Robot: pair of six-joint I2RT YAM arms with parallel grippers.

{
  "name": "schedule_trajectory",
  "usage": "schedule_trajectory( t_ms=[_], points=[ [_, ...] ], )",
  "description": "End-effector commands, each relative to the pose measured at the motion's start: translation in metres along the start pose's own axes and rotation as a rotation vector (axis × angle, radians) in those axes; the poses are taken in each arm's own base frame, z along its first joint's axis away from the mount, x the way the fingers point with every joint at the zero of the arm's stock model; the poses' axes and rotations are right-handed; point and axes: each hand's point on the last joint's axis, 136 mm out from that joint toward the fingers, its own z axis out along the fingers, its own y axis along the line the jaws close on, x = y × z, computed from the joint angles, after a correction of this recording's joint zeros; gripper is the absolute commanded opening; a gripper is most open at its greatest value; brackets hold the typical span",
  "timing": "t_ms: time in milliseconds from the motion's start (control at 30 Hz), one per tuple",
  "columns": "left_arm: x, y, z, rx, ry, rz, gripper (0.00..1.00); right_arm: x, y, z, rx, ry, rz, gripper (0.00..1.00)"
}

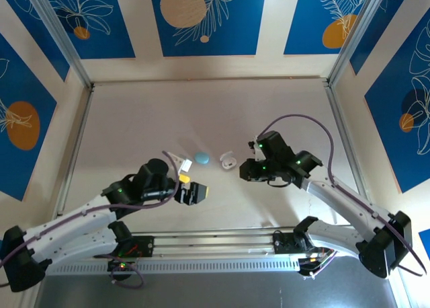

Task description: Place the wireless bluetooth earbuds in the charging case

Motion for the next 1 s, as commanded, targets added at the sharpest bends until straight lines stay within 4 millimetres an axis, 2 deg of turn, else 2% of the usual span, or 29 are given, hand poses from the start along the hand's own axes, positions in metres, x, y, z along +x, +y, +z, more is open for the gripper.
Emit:
schedule_trajectory(
  t_ms=[0, 300, 433, 633, 733, 967],
  points=[
    [-0.027, -0.020, 0.007, 0.033, -0.063, 0.094, 1.00, 0.007, 0.008, -0.003, -0.099, 0.028, 0.005, 0.17],
    [-0.045, -0.034, 0.039, 0.065, -0.031, 0.185, 1.00, 0.002, -0.001, -0.004, -0.125, 0.017, 0.046, 0.17],
    [-0.054, -0.036, 0.045, 0.060, -0.058, 0.217, 1.00, 0.000, -0.006, -0.004, -0.120, 0.018, 0.062, 0.17],
    [-0.074, -0.037, 0.042, 0.035, -0.136, 0.284, 1.00, -0.009, -0.012, -0.005, -0.148, -0.008, 0.094, 0.17],
    [-0.082, -0.033, 0.040, 0.012, -0.160, 0.317, 1.00, -0.017, -0.014, -0.004, -0.166, -0.016, 0.112, 0.17],
    [-0.099, -0.011, 0.043, -0.006, -0.173, 0.276, 1.00, -0.038, -0.017, 0.002, -0.173, -0.026, 0.127, 0.16]
  ],
)
